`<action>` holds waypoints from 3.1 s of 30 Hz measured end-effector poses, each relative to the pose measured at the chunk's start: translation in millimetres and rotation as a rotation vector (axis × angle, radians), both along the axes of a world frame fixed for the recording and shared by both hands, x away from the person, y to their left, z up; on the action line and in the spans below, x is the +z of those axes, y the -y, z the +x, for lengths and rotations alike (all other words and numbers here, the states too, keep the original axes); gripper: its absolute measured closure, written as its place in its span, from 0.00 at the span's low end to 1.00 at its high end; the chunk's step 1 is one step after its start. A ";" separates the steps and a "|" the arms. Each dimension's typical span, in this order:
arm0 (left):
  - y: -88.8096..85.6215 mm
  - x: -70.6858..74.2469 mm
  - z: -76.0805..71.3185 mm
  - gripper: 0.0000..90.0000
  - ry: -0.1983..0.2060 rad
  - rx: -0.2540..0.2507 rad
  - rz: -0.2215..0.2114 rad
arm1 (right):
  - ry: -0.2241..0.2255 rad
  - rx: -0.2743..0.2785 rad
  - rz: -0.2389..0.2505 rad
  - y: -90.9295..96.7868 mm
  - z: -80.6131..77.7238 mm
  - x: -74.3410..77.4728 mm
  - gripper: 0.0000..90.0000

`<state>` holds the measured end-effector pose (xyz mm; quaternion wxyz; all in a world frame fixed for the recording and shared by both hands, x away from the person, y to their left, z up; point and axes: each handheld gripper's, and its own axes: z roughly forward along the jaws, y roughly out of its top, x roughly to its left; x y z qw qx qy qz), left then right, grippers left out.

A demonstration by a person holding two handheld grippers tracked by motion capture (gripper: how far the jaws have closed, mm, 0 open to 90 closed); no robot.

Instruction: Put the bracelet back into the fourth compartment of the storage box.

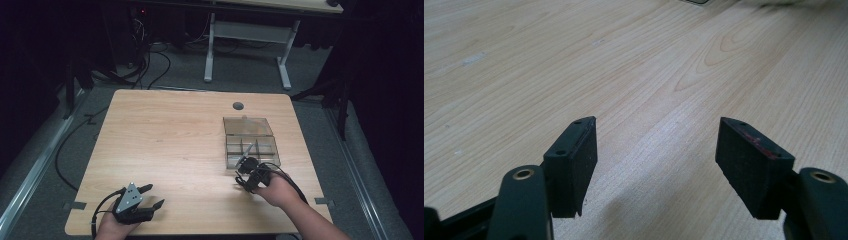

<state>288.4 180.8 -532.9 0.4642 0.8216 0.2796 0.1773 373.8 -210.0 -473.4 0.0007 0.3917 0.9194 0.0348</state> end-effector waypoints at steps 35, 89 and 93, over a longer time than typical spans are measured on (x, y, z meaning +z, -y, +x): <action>-0.4 0.0 0.1 0.37 -0.003 -0.006 -0.001 | 0.043 0.019 -0.031 -20.2 71.6 42.5 0.87; 0.0 -0.1 0.1 0.37 -0.006 -0.014 0.004 | -0.042 -0.028 -0.102 -35.4 97.6 -12.6 0.87; 0.1 -0.1 -0.2 0.37 -0.006 -0.014 0.003 | -0.044 -0.029 -0.098 -34.5 98.2 -12.6 0.87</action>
